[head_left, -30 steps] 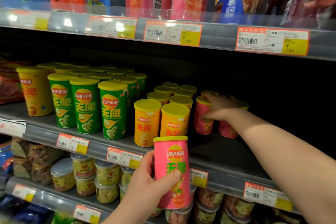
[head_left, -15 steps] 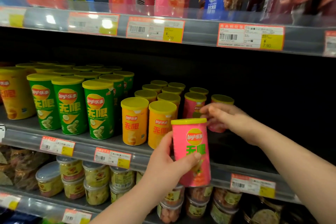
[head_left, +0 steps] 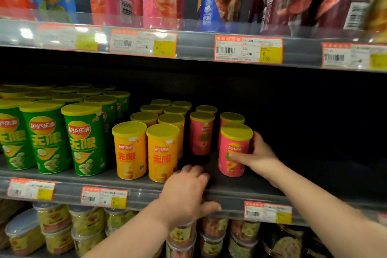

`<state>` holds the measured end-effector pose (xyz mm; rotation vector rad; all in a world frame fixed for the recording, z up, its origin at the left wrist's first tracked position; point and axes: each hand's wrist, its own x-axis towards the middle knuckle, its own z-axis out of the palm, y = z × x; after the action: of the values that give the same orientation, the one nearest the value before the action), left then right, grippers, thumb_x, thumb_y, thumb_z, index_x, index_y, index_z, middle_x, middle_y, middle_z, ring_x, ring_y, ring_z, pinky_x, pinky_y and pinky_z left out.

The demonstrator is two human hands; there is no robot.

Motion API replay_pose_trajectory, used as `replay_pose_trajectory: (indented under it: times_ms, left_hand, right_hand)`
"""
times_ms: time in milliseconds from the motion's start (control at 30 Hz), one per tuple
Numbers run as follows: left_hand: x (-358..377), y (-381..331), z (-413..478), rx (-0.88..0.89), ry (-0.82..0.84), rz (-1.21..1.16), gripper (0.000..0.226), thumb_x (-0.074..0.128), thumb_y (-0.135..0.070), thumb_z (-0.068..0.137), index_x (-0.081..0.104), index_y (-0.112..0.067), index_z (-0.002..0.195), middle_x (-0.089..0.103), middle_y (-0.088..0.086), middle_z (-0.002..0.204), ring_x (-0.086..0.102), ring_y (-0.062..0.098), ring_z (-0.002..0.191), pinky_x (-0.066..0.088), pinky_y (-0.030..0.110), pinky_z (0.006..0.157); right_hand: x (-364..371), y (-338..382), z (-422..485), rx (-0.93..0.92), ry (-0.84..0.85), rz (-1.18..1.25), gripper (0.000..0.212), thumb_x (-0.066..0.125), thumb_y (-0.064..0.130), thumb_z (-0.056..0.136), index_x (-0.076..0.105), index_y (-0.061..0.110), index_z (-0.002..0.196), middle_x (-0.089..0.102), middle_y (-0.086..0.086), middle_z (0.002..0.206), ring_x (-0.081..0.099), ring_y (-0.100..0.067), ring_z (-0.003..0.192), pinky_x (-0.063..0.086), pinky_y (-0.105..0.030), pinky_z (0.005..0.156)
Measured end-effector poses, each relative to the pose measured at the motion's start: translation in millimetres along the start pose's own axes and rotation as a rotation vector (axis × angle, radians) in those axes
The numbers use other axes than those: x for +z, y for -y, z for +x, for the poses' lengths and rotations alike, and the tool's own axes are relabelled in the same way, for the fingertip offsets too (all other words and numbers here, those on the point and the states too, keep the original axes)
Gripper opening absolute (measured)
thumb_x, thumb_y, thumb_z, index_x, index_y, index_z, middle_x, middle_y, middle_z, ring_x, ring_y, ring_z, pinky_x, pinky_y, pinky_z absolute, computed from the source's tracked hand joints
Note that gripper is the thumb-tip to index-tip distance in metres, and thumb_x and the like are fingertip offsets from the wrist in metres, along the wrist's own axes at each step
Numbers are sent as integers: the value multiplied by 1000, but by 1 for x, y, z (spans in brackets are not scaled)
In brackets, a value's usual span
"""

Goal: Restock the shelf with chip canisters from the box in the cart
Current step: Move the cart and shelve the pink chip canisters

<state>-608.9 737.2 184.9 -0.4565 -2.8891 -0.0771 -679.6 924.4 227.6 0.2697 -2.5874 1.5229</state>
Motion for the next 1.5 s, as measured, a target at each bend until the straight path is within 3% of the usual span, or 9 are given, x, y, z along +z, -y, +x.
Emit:
replay_pose_trajectory:
  times_ms: [233,467,833,933,1000,1100,1233,1367,1500]
  left_hand:
    - [3,1,1,18,26,56,74,45,-69,82,37,-23,139,35,0,144,33,24,130,34,36,101]
    - [5,1,2,34,18,72,102,9,-77,54,39,-24,136,38,0,141,38,24,124,38,36,96]
    - [3,1,3,13,48,84,96,16,-78,61,40,-23,135,41,2,139,39,26,123,38,37,97]
    - [1,0,2,-6,67,74,77,43,-71,80,39,-22,138,38,3,142,36,27,127,36,38,99]
    - [2,0,2,-1,55,76,76,43,-71,80,39,-22,138,37,3,143,36,27,127,37,39,99]
    - [5,1,3,34,23,97,97,14,-78,61,40,-23,136,40,3,141,38,26,125,39,38,96]
    - [8,3,3,34,5,95,101,10,-76,55,40,-23,136,40,2,140,38,25,125,39,38,95]
    - [10,3,4,36,-15,89,98,12,-76,59,41,-22,135,42,3,140,40,27,124,40,39,95]
    - [8,3,3,43,-20,86,95,16,-76,62,43,-21,135,43,5,140,41,28,124,41,40,96]
  right_hand:
    - [16,-14,18,85,52,-14,81,80,13,73,33,12,138,50,-10,136,51,-23,121,40,-30,95]
    - [21,-17,49,126,46,49,80,79,5,73,33,10,138,52,-13,133,52,-27,121,42,-32,93]
    - [19,-17,71,172,112,30,85,78,7,74,28,10,144,45,-15,142,45,-30,130,38,-38,102]
    - [19,-17,71,152,23,29,97,83,12,70,22,12,145,42,-14,144,43,-30,131,39,-41,102]
    - [16,-13,72,77,-88,7,107,86,16,66,18,17,149,35,-13,148,39,-30,134,39,-44,105]
    - [10,2,73,-129,-191,-251,99,84,32,67,26,26,147,31,-8,149,33,-30,136,34,-47,109]
    - [19,33,73,-348,-54,-676,82,70,52,76,30,35,145,27,3,153,22,-24,141,20,-44,114]
    - [35,57,78,-351,132,-943,81,62,54,82,20,37,149,23,4,156,15,-24,145,9,-45,116]
    - [42,64,84,-331,150,-1028,78,64,51,82,24,36,148,30,4,154,25,-26,142,15,-45,115]
